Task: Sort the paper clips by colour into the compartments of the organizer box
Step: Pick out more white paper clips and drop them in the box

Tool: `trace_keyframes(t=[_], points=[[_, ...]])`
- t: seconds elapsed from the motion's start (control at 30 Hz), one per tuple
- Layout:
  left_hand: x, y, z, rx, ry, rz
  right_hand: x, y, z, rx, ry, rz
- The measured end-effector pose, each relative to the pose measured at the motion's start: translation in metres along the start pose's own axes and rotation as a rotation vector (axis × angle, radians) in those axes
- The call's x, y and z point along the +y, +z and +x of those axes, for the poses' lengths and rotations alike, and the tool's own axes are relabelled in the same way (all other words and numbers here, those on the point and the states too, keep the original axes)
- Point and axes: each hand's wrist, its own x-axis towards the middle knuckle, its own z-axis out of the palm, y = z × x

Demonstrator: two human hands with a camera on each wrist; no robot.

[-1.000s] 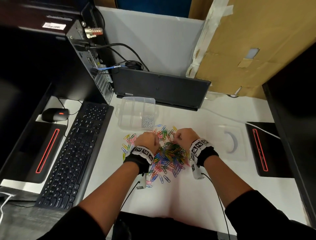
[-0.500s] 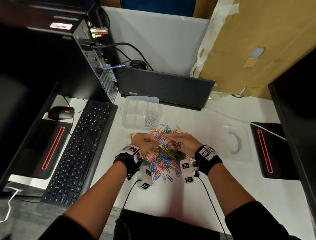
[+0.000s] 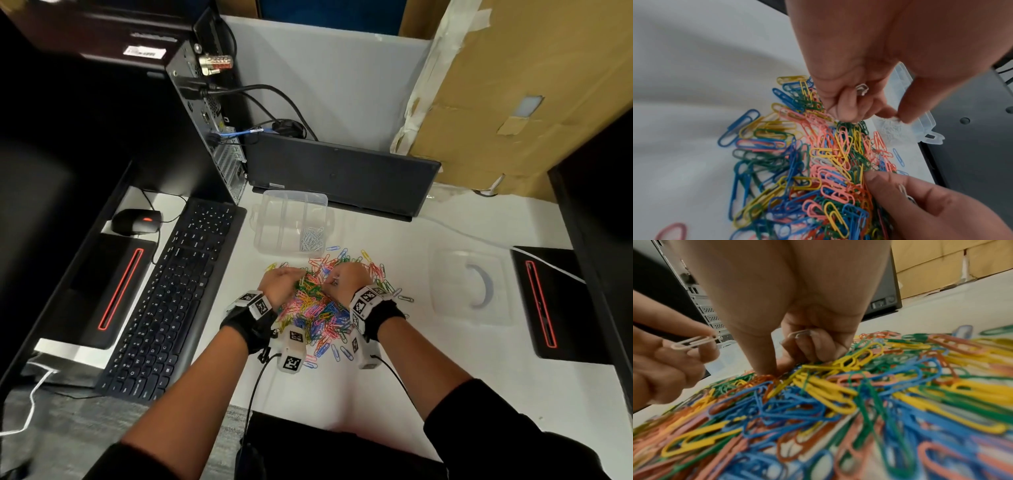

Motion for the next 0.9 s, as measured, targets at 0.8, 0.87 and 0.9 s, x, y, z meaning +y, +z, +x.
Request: trace_keyframes(t=[0.8,0.87,0.9], points=[[0.008,0.035,-0.006,-0.336,-0.132,-0.089,0.078,-0.038,-0.046,-0.281,0.461,1.125],[0.007,0.035,-0.005,-0.336,-0.140,-0.097,0.077,-0.038,-0.048,-0.272,0.476,1.172],[0.005,0.036,-0.003,-0.318,-0.097,-0.032,0.076,-0.038,-0.048,-0.255,0.482,1.181]])
